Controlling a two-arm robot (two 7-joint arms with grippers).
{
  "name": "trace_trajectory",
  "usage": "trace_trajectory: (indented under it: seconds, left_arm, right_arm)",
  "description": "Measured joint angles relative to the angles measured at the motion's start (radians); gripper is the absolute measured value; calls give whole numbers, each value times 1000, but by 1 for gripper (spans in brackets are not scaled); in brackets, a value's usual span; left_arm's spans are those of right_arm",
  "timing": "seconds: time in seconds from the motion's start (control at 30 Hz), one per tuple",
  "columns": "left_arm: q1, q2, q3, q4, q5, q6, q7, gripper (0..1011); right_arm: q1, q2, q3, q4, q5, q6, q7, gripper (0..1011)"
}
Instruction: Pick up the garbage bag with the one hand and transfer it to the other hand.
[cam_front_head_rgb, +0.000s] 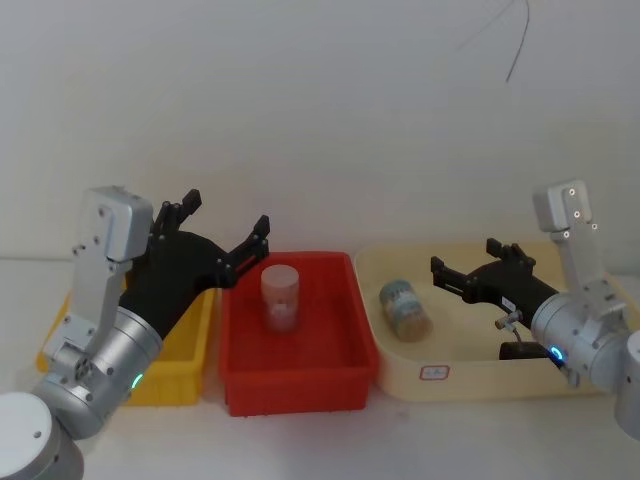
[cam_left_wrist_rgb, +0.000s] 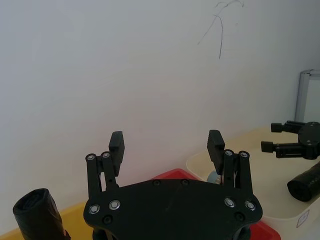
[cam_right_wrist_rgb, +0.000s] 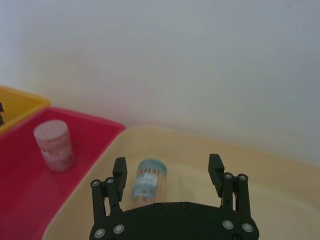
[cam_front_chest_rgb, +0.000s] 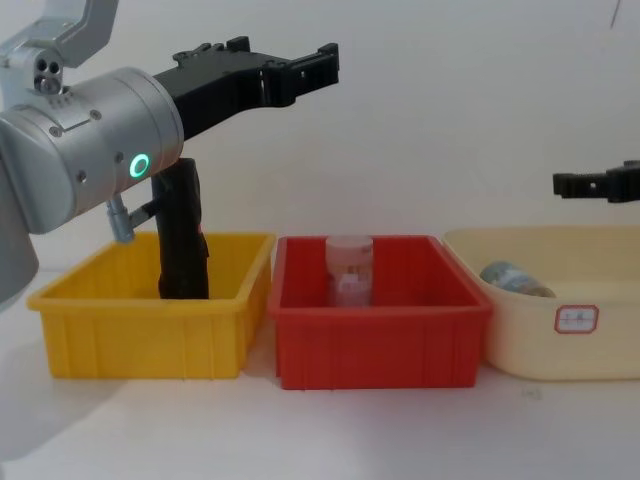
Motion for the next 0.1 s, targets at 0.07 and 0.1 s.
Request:
trace_trajectory:
  seconds: [0.07,0.1]
  left_arm:
    - [0,0,0,0,0,0,0,1001]
    - [0,0,0,0,0,0,0,1001]
  right_arm:
    - [-8,-3,6,-18,4,-3,-2,1000]
    - [-10,-3,8,-23,5,-4,-3,1000]
